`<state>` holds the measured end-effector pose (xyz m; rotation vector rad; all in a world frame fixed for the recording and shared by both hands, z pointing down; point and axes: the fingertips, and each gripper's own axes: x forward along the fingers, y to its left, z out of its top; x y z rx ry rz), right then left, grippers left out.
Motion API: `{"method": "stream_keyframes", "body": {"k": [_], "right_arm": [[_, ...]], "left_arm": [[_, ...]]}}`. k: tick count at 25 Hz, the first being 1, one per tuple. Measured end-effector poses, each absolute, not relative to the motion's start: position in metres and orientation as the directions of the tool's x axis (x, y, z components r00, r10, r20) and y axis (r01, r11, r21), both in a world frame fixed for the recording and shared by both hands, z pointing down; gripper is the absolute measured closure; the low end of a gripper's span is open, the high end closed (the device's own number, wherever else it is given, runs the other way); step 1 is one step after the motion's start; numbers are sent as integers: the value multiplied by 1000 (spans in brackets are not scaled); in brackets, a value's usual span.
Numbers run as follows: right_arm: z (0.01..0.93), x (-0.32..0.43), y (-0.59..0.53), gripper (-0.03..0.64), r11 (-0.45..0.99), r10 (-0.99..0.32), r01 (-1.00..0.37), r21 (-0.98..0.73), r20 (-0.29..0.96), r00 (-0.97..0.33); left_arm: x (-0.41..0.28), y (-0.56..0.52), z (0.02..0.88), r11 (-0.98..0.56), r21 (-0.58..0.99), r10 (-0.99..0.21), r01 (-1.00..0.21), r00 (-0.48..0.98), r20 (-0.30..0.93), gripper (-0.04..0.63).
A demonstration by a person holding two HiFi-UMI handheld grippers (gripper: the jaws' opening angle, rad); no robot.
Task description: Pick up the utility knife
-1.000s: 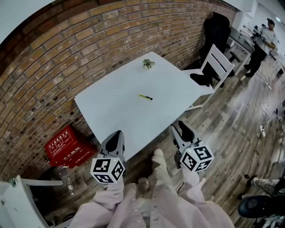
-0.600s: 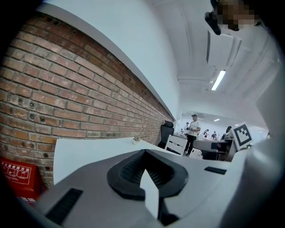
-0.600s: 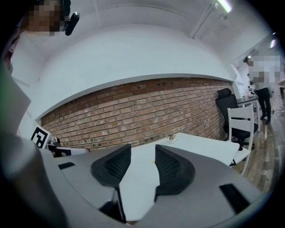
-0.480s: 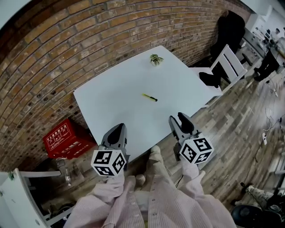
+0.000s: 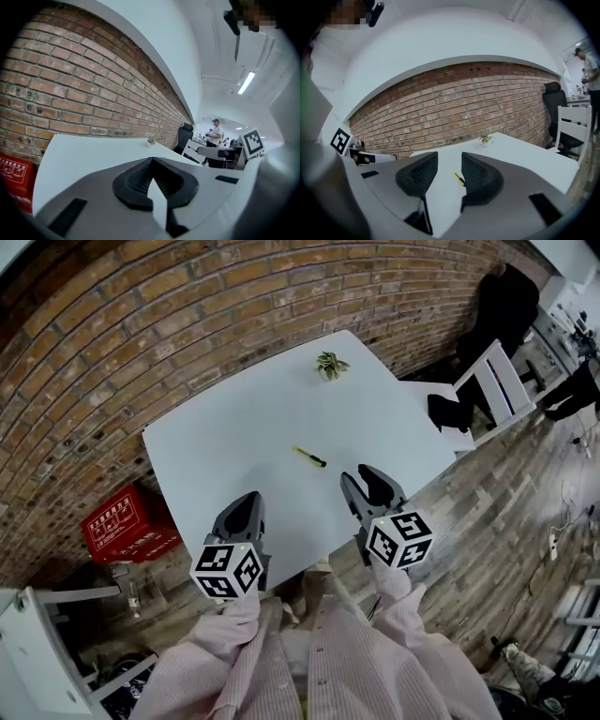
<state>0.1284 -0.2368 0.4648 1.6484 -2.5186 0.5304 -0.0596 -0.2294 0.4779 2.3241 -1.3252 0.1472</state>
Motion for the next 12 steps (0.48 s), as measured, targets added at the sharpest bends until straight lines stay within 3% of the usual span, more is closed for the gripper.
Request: {"method": "stream_keyframes", "body": {"k": [12], "right_arm": [[506, 126, -302, 463, 484, -760, -844, -233, 366, -537]], "left_arm": [[-38, -279, 517, -322, 350, -797, -880, 451, 401, 603]]}}
